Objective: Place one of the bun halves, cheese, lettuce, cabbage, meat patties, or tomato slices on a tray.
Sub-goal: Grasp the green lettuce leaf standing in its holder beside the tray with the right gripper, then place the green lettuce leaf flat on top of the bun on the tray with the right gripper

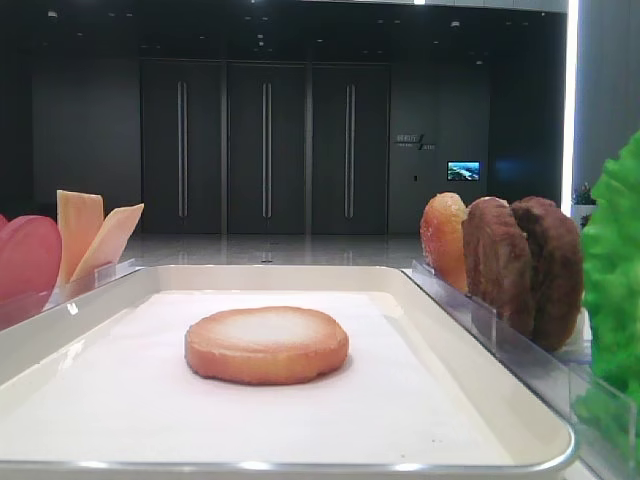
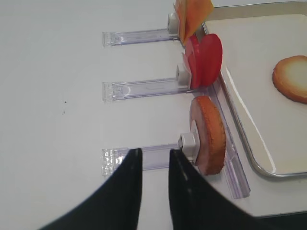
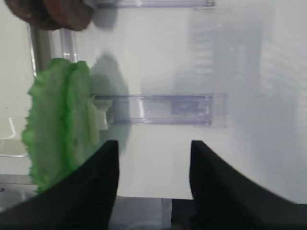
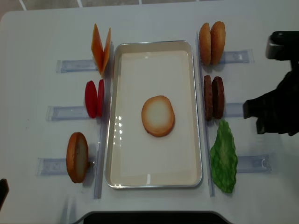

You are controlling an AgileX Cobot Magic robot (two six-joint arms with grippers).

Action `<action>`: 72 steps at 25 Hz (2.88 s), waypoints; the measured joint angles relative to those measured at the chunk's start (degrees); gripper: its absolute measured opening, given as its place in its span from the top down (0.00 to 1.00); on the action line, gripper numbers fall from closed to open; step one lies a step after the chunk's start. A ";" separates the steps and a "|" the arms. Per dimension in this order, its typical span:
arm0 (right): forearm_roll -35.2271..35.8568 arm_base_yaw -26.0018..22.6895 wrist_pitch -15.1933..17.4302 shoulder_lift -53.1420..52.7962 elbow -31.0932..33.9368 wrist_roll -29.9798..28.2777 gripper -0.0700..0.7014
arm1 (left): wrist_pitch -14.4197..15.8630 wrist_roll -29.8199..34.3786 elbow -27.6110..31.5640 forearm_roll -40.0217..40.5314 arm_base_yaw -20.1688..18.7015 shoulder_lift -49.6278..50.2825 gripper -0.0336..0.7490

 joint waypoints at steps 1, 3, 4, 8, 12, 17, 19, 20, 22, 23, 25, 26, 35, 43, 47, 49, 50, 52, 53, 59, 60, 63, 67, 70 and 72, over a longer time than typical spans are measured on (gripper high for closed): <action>-0.76 3.06 0.05 1.55 -1.01 2.41 0.48 | 0.00 0.00 0.00 0.00 0.00 0.00 0.79; -1.79 7.21 0.05 4.17 -3.78 4.97 0.48 | 0.00 0.00 0.00 0.00 0.00 0.00 0.83; -1.86 8.27 0.00 5.37 -4.92 5.89 0.48 | 0.00 0.00 0.00 0.00 0.00 0.00 0.85; -1.01 10.13 -0.29 7.90 -7.21 7.43 0.48 | 0.00 0.00 0.00 0.00 0.00 0.00 0.91; -0.33 10.40 0.41 8.92 -7.21 8.34 0.48 | 0.00 0.00 0.00 0.00 0.00 0.00 0.95; -0.33 12.84 0.48 9.10 -7.21 9.54 0.48 | 0.00 0.00 0.00 0.00 0.00 0.00 0.96; -0.33 13.88 0.13 9.10 -7.07 10.33 0.48 | 0.00 0.00 0.00 0.00 0.00 0.00 0.96; -0.33 14.35 -0.20 9.10 -6.69 10.84 0.48 | 0.00 0.00 0.00 0.00 0.00 0.00 0.96; -0.33 14.76 -1.12 9.10 -5.29 11.46 0.48 | 0.00 0.00 0.00 0.00 0.00 0.00 0.96; -0.33 14.81 -1.72 9.10 -4.38 11.52 0.48 | 0.00 0.00 0.00 0.00 0.00 0.00 0.96; -0.33 14.81 -2.30 9.10 -3.03 11.65 0.49 | 0.00 0.00 0.00 0.00 0.00 0.00 0.96; -0.33 14.81 -2.45 9.10 -2.73 11.65 0.50 | 0.00 0.00 0.00 0.00 0.00 0.00 0.96; -0.33 15.88 -6.22 9.10 -0.76 11.65 0.73 | 0.00 0.00 0.00 0.00 0.00 0.00 0.96; -1.88 15.88 -5.76 9.10 -1.18 10.54 0.90 | 0.00 0.00 0.00 0.00 0.00 0.00 0.96; -2.31 15.43 -1.60 9.10 -8.56 8.06 0.90 | 0.00 0.00 0.00 0.00 0.00 0.00 0.96; -2.36 14.65 0.05 9.10 -13.58 6.30 0.90 | 0.00 0.00 0.00 0.00 0.00 0.00 0.96; -2.36 14.05 0.31 9.10 -16.22 5.47 0.90 | 0.00 0.00 0.00 0.00 0.00 0.00 0.96; -2.36 12.72 0.36 9.10 -20.35 3.75 0.90 | 0.00 0.00 0.00 0.00 0.00 0.00 0.96; -2.36 12.00 0.36 9.10 -21.42 3.17 0.90 | 0.00 0.00 0.00 0.00 0.00 0.00 0.96; 3.19 9.57 -4.02 12.44 -22.51 -3.19 0.90 | 0.00 0.00 0.00 0.00 0.00 0.00 0.96; 6.20 9.57 -6.13 13.99 -22.51 -4.58 0.90 | 0.00 0.00 0.00 0.00 0.00 0.00 0.96; 15.70 9.82 -12.24 18.79 -22.51 -10.18 0.90 | 0.00 0.00 0.00 0.00 0.00 0.00 0.96; 27.38 11.75 -18.91 24.09 -22.51 -18.25 0.90 | 0.00 0.00 0.00 0.00 0.00 0.00 0.96; 34.89 13.70 -22.49 26.88 -22.51 -25.10 0.90 | 0.00 0.00 0.00 0.00 0.00 0.00 0.96; 37.87 14.68 -23.71 28.47 -22.51 -27.75 0.90 | 0.00 0.00 0.00 0.00 0.00 0.00 0.96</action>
